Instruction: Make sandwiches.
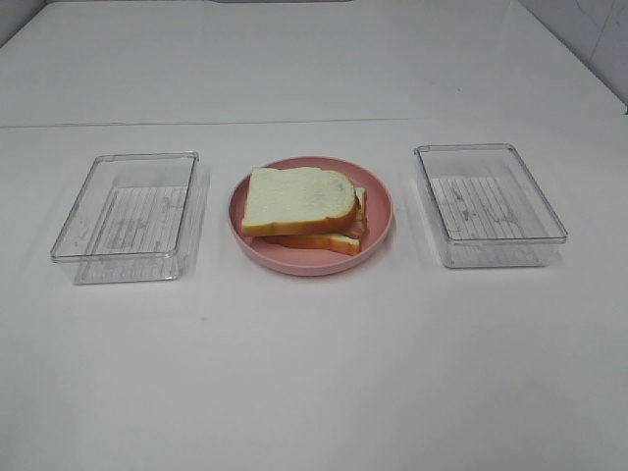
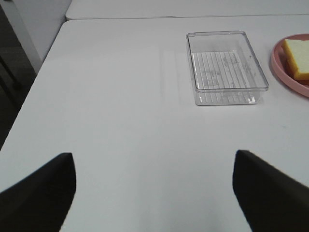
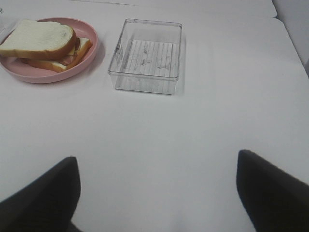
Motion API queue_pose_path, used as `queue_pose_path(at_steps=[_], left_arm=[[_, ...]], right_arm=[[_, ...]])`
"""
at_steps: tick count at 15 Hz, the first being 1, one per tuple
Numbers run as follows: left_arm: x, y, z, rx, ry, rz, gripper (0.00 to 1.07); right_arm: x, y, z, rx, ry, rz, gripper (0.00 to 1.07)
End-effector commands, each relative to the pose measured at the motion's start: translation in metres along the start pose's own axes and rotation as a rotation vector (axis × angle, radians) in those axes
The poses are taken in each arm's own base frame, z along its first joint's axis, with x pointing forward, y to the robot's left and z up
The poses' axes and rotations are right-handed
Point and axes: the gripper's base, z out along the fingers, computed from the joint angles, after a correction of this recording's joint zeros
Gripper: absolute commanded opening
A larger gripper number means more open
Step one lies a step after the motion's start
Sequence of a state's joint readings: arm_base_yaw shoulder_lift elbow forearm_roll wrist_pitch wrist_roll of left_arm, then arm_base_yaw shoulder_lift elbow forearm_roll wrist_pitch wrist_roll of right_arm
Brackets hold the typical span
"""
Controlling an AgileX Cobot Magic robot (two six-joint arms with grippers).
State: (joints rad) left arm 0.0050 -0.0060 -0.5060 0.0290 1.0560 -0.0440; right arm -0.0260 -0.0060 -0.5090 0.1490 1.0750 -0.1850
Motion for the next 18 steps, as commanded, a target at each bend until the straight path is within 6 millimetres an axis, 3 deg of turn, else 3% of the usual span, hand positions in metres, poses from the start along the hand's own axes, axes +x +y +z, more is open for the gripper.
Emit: queue_pose_path(at_steps=[1,18], left_arm=[[0.0018,-0.0049,-0.0014,0.053,-0.023,0.046,0.84],[0.0017,-0.0052,-0.0014,0.056,-0.024,0.044,0.84]], right_arm=[[0.0010,0.0004,-0.0011,0.009,-0.017,0.002,0.83],[0.0010,0.0004,-0.0011,0.009,-0.017,0.002,0.83]])
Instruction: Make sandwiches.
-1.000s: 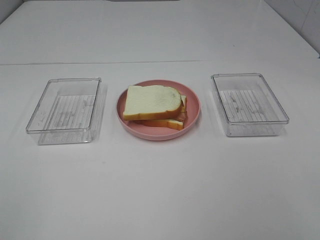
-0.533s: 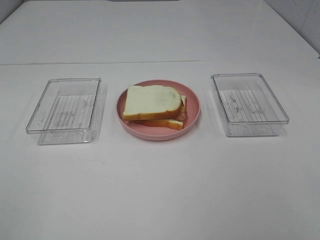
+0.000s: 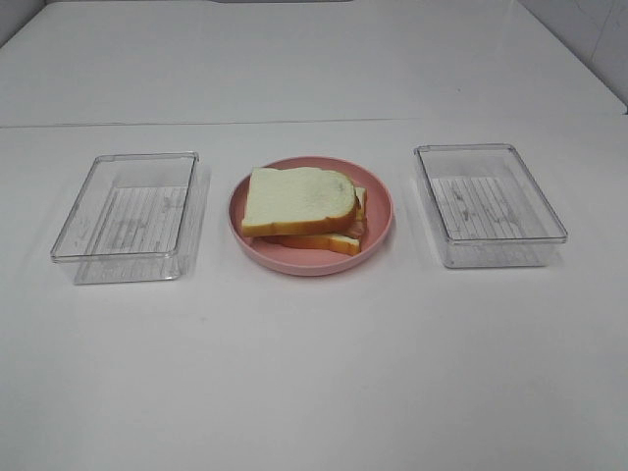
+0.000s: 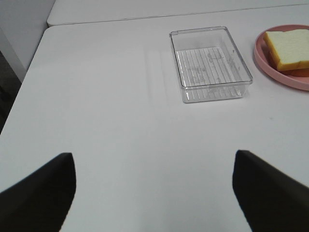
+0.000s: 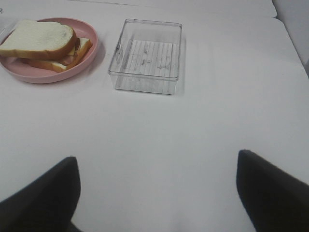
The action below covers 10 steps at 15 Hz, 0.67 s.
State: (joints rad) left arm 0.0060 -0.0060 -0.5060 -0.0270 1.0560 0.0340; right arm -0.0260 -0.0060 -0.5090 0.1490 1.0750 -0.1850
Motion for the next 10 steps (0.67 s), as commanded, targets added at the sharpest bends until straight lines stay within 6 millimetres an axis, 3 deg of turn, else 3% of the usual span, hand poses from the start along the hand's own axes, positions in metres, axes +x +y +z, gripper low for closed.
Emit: queue_pose_path(at_steps=[1,10], left_arm=[[0.0016,-0.0009,-0.0012,0.008,-0.024,-0.006,0.84],[0.0016,-0.0009,-0.0012,0.008,-0.024,-0.006,0.84]], right_arm=[[0.0010,0.0004,-0.0011,0.009,-0.017,0.002,0.83],[0.0010,0.0004,-0.0011,0.009,-0.017,0.002,0.83]])
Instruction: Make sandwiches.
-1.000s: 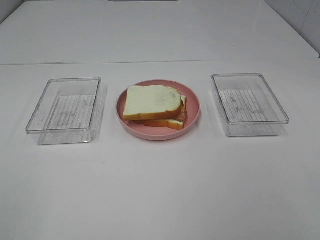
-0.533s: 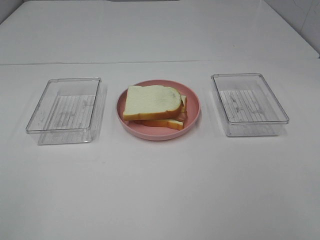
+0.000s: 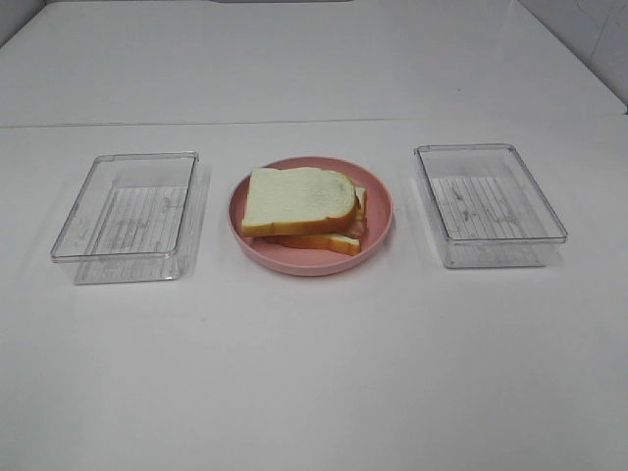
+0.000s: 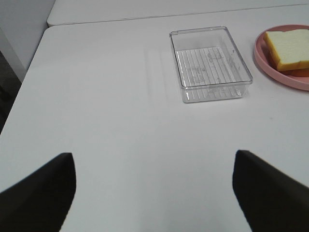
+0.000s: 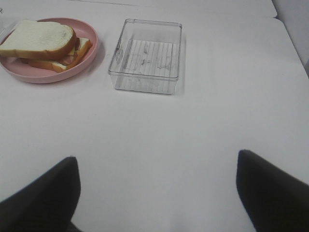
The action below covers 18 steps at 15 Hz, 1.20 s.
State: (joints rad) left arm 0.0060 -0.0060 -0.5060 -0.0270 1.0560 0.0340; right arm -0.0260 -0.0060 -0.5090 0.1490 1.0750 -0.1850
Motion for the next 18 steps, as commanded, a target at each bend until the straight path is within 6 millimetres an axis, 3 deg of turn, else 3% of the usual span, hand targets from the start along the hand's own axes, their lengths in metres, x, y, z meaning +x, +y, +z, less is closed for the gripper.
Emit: queue_pose_path(at_steps=[1,18], left_arm=[[0.0016,-0.0009,-0.0012,0.008,-0.024,-0.006,0.84],[0.0016,-0.0009,-0.0012,0.008,-0.024,-0.006,0.84]], right_arm=[[0.0010,0.0004,-0.0011,0.009,-0.017,0.002,0.83],[0.0010,0.0004,-0.0011,0.009,-0.017,0.002,0.83]])
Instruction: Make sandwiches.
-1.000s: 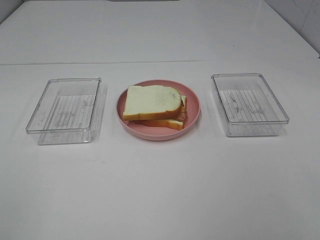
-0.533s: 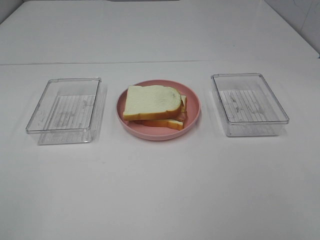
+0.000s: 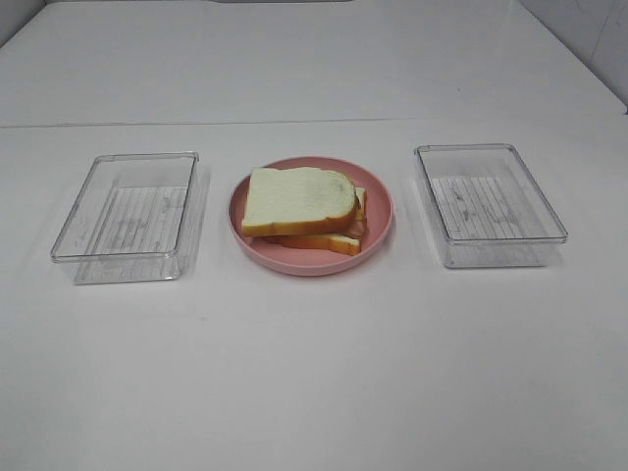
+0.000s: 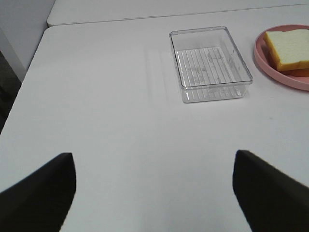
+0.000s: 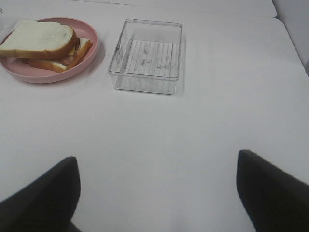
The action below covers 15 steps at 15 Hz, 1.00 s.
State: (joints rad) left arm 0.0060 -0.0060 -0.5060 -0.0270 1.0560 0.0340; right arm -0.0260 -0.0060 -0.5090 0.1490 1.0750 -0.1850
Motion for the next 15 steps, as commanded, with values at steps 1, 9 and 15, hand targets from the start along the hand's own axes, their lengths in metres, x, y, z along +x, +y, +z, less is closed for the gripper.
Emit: queue_pose_path(at_steps=[1,9,15], left_arm=[[0.0016,-0.0009,-0.0012,0.008,-0.024,-0.006,0.84],[0.0016,-0.0009,-0.0012,0.008,-0.024,-0.006,0.84],[0.0016,-0.0009,-0.0012,0.008,-0.024,-0.006,0.84]], right_arm=[[0.0010,0.0004,-0.0011,0.009,-0.017,0.002,0.83],[0.0010,0.0004,-0.0011,0.009,-0.017,0.002,0.83],[0.0010,0.0004,-0.0011,0.009,-0.017,0.002,0.83]])
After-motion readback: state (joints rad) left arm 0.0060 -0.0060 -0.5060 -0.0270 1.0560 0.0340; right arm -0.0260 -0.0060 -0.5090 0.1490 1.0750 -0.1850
